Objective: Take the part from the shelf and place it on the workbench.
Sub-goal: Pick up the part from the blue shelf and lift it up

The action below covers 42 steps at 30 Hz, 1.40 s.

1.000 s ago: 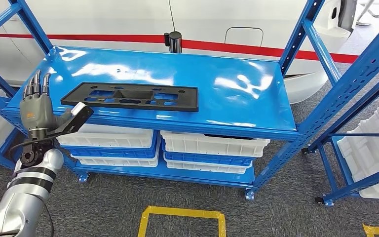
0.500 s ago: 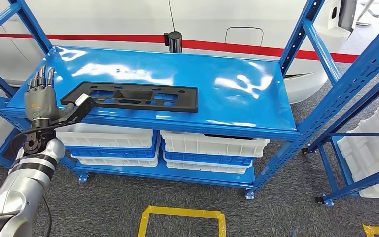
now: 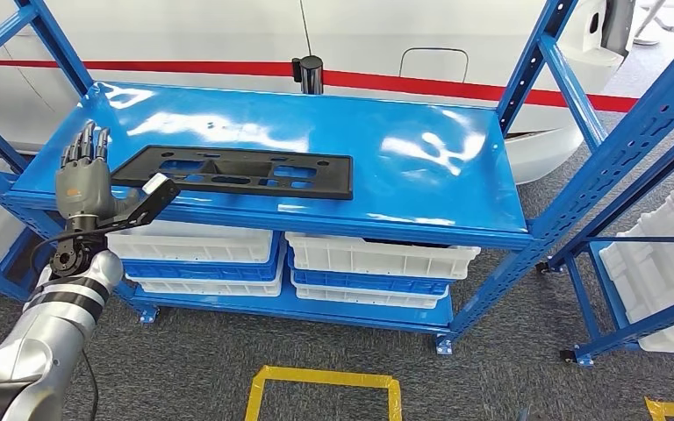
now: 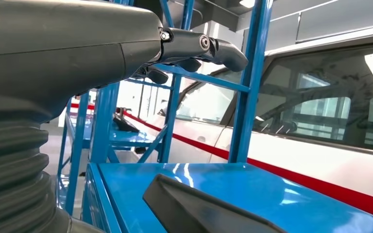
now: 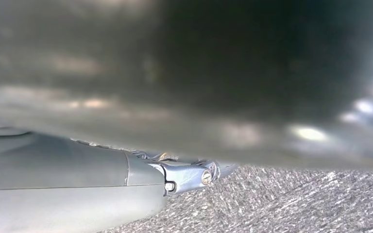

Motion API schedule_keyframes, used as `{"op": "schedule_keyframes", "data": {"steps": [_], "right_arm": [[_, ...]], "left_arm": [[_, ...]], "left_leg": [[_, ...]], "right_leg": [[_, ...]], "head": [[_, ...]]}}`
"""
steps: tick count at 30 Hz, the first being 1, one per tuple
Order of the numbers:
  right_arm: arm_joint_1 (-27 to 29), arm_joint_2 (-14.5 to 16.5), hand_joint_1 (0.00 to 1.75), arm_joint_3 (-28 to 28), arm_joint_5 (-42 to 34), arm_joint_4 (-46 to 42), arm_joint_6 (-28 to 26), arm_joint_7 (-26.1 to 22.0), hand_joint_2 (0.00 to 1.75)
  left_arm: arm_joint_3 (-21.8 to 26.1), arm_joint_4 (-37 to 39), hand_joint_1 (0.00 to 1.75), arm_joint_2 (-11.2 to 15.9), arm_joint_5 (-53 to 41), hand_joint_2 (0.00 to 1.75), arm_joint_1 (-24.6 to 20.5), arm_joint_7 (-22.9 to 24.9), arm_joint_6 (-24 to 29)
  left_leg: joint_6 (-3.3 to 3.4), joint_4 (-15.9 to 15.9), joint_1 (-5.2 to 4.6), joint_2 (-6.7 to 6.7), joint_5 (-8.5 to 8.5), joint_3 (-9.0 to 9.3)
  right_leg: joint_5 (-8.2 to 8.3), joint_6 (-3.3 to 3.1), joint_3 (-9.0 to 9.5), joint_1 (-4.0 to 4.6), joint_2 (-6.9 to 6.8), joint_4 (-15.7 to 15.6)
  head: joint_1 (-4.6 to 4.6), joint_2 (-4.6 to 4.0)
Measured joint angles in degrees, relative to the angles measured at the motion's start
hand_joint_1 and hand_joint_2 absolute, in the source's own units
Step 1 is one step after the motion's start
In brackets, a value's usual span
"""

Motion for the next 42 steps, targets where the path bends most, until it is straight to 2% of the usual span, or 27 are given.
{"op": "schedule_keyframes", "data": {"steps": [20, 29, 42], "right_arm": [[-0.84, 0.17, 0.0, 1.39, 1.39, 0.02, 0.07, 0.74, 0.0], [-0.94, 0.18, 0.0, 1.59, 1.84, 0.02, 0.08, 1.16, 0.0], [-1.21, 0.42, 0.0, 2.36, 2.19, 0.04, 0.46, 1.22, 0.0]], "left_arm": [[-0.99, 4.57, 0.0, 0.2, -3.75, 1.75, -4.14, 5.82, -5.27], [-1.61, 7.16, 0.0, 0.42, -5.68, 1.75, -5.8, 8.15, -10.49], [-3.78, 8.54, 0.0, 0.02, -8.3, 1.75, -6.04, 8.22, -11.9]], "left_leg": [[0.0, 0.0, 0.0, -0.01, 0.0, 0.0], [0.0, 0.0, 0.0, -0.02, 0.01, 0.0], [0.0, 0.01, 0.0, -0.01, 0.01, 0.0]], "right_leg": [[0.0, 0.0, 0.03, 0.0, 0.0, 0.03], [0.0, 0.0, 0.03, 0.0, -0.01, 0.03], [0.0, 0.01, 0.01, 0.0, 0.0, 0.03]], "head": [[-0.01, 0.0], [-0.01, 0.0], [0.0, 0.0]]}}
